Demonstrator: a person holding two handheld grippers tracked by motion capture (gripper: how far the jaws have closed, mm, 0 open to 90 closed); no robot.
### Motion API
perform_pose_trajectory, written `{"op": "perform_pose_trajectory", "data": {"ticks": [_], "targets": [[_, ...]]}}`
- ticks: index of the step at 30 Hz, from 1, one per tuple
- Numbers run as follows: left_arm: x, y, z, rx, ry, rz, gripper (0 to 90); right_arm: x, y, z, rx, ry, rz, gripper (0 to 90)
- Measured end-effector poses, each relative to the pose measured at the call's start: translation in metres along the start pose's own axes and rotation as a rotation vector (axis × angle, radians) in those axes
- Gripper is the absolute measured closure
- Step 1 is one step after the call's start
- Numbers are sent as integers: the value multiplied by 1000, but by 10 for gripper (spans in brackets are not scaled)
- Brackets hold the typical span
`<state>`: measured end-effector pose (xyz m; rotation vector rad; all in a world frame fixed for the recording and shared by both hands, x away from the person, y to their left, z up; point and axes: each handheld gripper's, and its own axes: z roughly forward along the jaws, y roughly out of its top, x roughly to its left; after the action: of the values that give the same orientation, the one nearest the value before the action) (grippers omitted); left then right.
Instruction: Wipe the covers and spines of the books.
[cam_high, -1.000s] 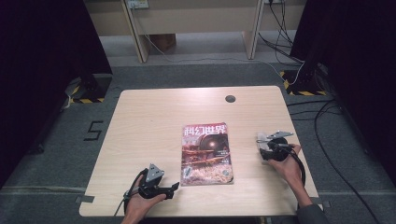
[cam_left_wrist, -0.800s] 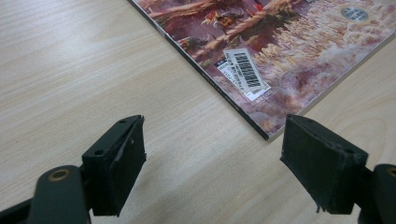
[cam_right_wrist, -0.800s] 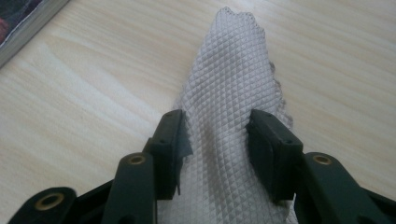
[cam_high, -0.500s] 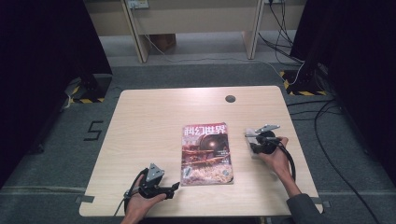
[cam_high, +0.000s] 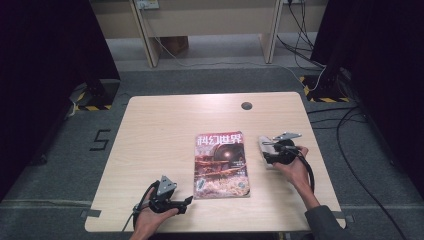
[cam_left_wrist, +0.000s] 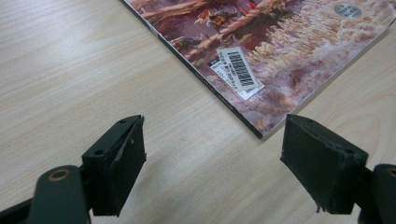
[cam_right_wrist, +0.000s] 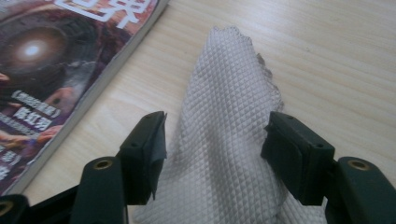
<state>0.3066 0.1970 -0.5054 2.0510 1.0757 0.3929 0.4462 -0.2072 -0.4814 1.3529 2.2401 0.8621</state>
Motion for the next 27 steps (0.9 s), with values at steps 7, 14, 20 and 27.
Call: {"op": "perform_pose_trajectory", "data": {"ticks": [7, 14, 20, 27], "targets": [[0, 0, -1, 0, -1, 2, 208, 12, -8, -15, -36, 38, 19, 321], [0, 1, -1, -3, -1, 2, 208, 25, -17, -32, -65, 65, 11, 297], [0, 1, -1, -1, -2, 2, 207, 36, -27, -40, -68, 97, 2, 297], [-1, 1, 0, 0, -2, 3, 208, 42, -42, -49, -82, 128, -16, 293]]}}
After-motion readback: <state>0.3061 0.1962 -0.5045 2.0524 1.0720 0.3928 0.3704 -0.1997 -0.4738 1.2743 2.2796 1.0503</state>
